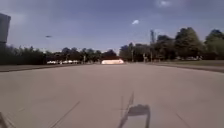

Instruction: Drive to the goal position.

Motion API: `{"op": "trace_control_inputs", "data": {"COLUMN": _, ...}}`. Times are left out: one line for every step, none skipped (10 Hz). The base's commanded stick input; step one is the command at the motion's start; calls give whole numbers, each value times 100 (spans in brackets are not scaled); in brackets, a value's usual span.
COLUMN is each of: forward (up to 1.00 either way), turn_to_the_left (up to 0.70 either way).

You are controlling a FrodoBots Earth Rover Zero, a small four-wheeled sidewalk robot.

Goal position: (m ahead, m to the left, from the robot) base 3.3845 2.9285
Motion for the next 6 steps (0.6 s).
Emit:
{"op": "trace_control_inputs", "data": {"forward": 100, "turn_to_the_left": -17}}
{"op": "trace_control_inputs", "data": {"forward": 100, "turn_to_the_left": -17}}
{"op": "trace_control_inputs", "data": {"forward": 100, "turn_to_the_left": -17}}
{"op": "trace_control_inputs", "data": {"forward": 100, "turn_to_the_left": -17}}
{"op": "trace_control_inputs", "data": {"forward": 100, "turn_to_the_left": -17}}
{"op": "trace_control_inputs", "data": {"forward": 100, "turn_to_the_left": -16}}
